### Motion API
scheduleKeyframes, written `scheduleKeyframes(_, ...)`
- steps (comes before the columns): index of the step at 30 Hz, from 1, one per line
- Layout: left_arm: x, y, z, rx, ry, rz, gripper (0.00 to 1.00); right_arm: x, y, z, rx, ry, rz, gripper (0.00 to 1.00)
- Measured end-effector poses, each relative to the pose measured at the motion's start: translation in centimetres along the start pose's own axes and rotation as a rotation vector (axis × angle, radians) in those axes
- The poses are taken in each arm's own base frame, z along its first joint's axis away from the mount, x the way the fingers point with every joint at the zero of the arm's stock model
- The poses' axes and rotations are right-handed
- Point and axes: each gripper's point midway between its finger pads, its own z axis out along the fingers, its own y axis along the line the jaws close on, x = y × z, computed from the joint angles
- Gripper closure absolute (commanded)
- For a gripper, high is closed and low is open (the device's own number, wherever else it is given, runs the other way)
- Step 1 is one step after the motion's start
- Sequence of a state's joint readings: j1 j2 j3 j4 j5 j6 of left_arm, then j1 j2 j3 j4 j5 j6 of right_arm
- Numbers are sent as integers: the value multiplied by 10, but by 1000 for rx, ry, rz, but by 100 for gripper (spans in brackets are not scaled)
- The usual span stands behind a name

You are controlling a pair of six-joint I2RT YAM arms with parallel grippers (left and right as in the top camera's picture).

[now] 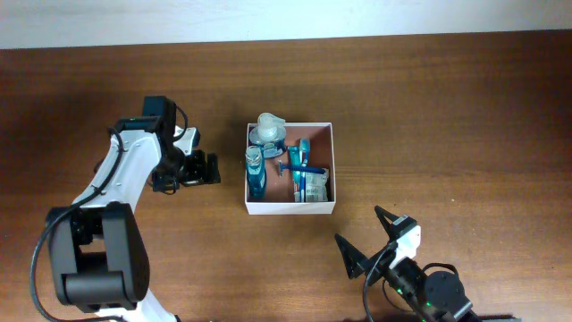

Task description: Pack container

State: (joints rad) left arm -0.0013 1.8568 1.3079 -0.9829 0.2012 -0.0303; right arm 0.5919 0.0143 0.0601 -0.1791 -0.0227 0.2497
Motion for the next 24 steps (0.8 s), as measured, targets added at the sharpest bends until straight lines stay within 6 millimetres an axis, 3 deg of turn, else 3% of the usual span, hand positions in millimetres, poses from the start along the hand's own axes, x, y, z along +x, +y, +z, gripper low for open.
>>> scheduleKeyframes(24, 0, 0, 0, 0, 0, 0, 1, 10, -19, 4, 103, 42, -27, 2)
